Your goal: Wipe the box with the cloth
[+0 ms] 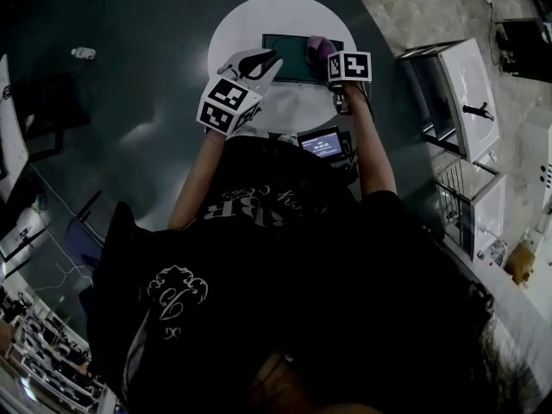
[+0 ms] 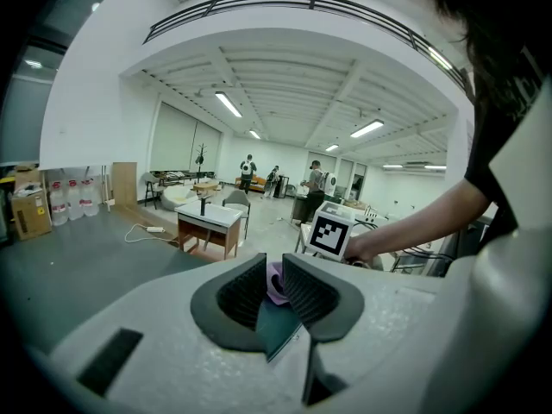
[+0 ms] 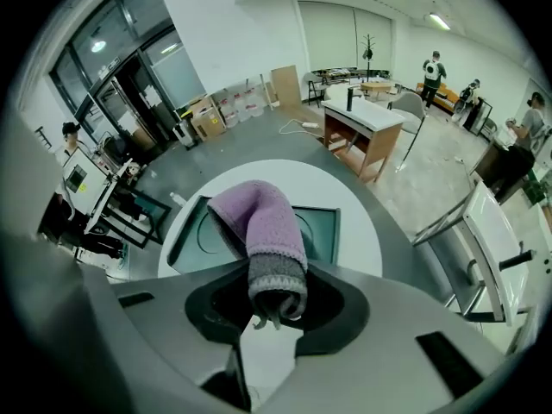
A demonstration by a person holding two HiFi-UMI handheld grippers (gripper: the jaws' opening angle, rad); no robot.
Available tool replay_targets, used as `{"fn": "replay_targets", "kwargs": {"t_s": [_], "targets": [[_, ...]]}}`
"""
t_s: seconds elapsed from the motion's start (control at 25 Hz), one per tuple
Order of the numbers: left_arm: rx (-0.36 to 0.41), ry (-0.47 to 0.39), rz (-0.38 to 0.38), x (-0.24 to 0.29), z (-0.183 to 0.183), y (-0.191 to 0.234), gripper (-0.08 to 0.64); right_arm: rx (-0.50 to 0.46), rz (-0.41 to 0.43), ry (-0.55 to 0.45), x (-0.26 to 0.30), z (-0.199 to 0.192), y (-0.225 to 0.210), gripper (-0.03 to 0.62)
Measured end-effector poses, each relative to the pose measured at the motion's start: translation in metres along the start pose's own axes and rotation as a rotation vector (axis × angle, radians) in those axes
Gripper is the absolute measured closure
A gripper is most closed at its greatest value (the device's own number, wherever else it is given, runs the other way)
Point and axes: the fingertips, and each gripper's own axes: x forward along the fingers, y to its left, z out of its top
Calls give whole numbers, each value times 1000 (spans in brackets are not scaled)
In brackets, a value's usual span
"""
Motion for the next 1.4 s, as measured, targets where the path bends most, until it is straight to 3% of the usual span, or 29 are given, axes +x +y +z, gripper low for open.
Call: {"fn": "replay_targets", "kwargs": {"t_s": [0.32,0.56,0.72,1.16,1.4], "targets": [[13,-6,-12,5,5,-13,508,99,-57,-19,-21,-15,-45,491],[-3,0,2,3,-3,-17,508,90,-52,-28,-28,-18,-42,491],[-10,8,34,-4,-10,-10,508,20,-2,-33,-29,-16,-12,491],[-60,6,107,-16,-22,4,508,-202,220,9,-6,-24,122,491],[-61,3,129,-31,-26,3,508,-222,229,59,9,-44,140,491]]}}
